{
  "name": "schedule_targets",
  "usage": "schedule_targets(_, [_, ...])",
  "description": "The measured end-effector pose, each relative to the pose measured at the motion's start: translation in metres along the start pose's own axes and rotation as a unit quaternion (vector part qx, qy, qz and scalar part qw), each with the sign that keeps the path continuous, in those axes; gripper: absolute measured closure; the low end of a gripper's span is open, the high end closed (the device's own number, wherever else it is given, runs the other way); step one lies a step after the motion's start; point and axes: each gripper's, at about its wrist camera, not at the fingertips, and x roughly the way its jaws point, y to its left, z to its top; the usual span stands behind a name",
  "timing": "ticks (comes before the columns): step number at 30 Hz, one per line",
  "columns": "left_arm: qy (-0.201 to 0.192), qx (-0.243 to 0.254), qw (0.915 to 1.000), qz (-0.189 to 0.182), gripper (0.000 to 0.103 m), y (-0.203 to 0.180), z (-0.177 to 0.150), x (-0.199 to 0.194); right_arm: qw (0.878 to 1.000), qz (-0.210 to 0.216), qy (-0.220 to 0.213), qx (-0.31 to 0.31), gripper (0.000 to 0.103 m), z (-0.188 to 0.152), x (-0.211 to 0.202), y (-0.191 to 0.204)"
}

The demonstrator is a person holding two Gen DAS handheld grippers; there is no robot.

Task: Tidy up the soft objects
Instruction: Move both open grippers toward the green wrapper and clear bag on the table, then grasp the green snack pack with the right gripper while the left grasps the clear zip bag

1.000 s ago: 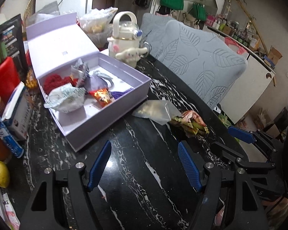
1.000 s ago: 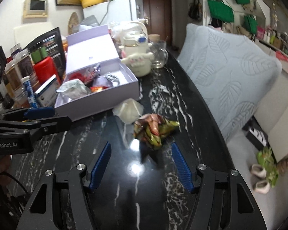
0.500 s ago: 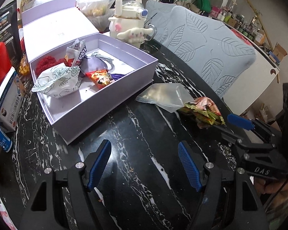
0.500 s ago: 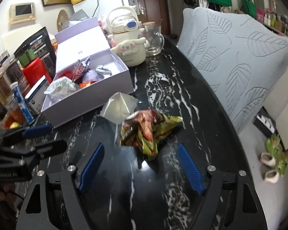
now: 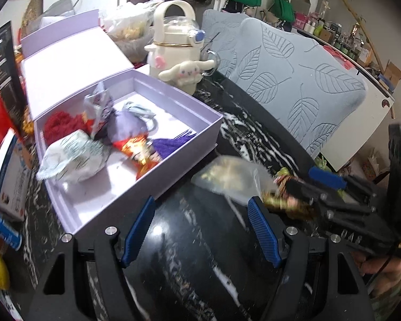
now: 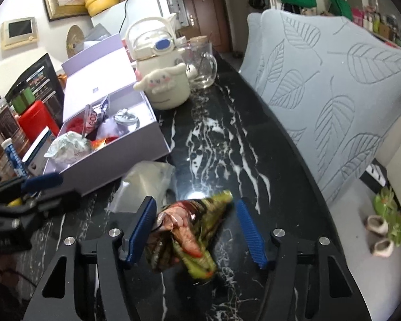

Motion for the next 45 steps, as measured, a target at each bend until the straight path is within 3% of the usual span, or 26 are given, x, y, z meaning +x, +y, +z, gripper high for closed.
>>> schedule_targets(8, [0.005,0.012,0.9993,-0.034,0.031,-0.020,0.024,0.026,1.000,0.005,0.025,0.008,0.040,-0.012,0.006,-0.019])
schedule_targets(17, [0.054,-0.008,0.9973,-0.049,0.031,-0.028,0.027,0.067,0.999,0.005,0.038,0.001,0.040,-0.021,0.007,-0.030])
schedule_targets(25, [0.093,-0.019,0.9948,-0.038,0.031,-0.026,0.022,0.094,0.999,0.001,0.045,0.002,0.039,-0.029,0.008,-0.038])
schedule_targets(28, [0.090,-0.015,0.9953,-0.033,0.031,-0.026,0.024,0.097,0.999,0.001,0.045,-0.001,0.037,-0.029,0.008,-0.037])
schedule_targets(32, [0.095,0.007,0.9953,-0.019,0.031,-0.032,0.026,0.101,0.999,0.001,0.049,-0.011,0.027,-0.029,0.010,-0.033])
schedule_targets(36, [0.090,0.027,0.9956,-0.004,0.031,-0.040,0.025,0.104,0.999,-0.006,0.042,-0.016,0.027,-0.030,0.012,-0.030])
schedule_targets(38, [0.089,0.035,0.9954,0.002,0.031,-0.044,0.025,0.104,0.999,-0.020,0.034,-0.013,0.036,-0.030,0.012,-0.031])
schedule_targets(39, [0.085,0.036,0.9957,0.003,0.031,-0.045,0.025,0.105,0.999,-0.025,0.029,-0.014,0.046,-0.030,0.011,-0.031])
schedule_targets(42, [0.075,0.048,0.9960,0.010,0.040,-0.050,0.022,0.105,0.999,-0.025,0.024,-0.013,0.050,-0.030,0.011,-0.031])
schedule_targets(44, [0.068,0.060,0.9959,0.005,0.053,-0.055,0.018,0.102,0.999,-0.025,0.021,-0.012,0.053,-0.030,0.010,-0.030])
schedule_targets(45, [0.066,0.064,0.9958,0.006,0.055,-0.056,0.016,0.100,0.999,-0.024,0.018,-0.010,0.054,-0.031,0.009,-0.030])
